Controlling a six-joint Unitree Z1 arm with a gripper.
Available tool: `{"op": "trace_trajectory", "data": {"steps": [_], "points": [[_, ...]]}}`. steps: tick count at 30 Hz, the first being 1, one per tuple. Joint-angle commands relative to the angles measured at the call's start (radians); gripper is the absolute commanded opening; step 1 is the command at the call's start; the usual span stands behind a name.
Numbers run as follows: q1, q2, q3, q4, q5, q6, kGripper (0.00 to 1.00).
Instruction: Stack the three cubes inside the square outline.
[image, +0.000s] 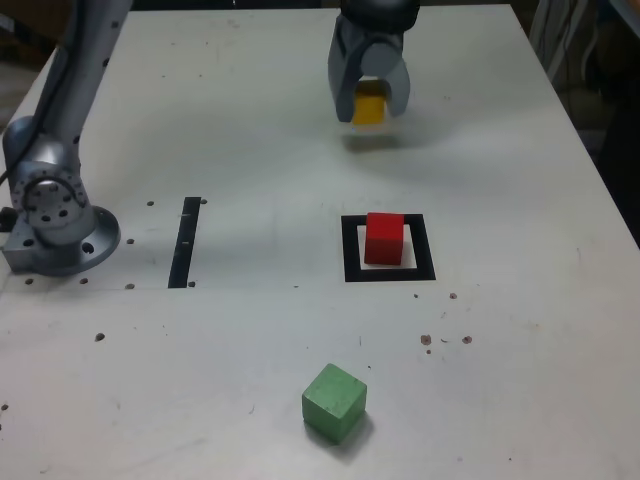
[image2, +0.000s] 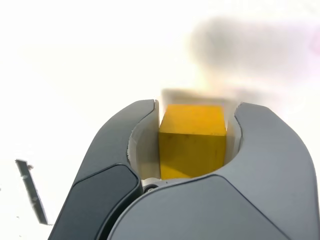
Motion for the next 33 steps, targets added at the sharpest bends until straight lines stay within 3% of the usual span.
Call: {"op": "trace_trajectory", "data": {"steps": [1,8,20,33], "points": [[-0.028,-0.018,-0.003,0.021,0.001,0.002,0.17],[-0.207,-0.098,0.021,0.079,-0.029,-0.048,0.17],[-0.508,-0.189,0.101,0.120,-0.046,-0.259,0.17],[-0.547,-0.115,0.141,0.050,-0.059,-0.372,0.17]]}}
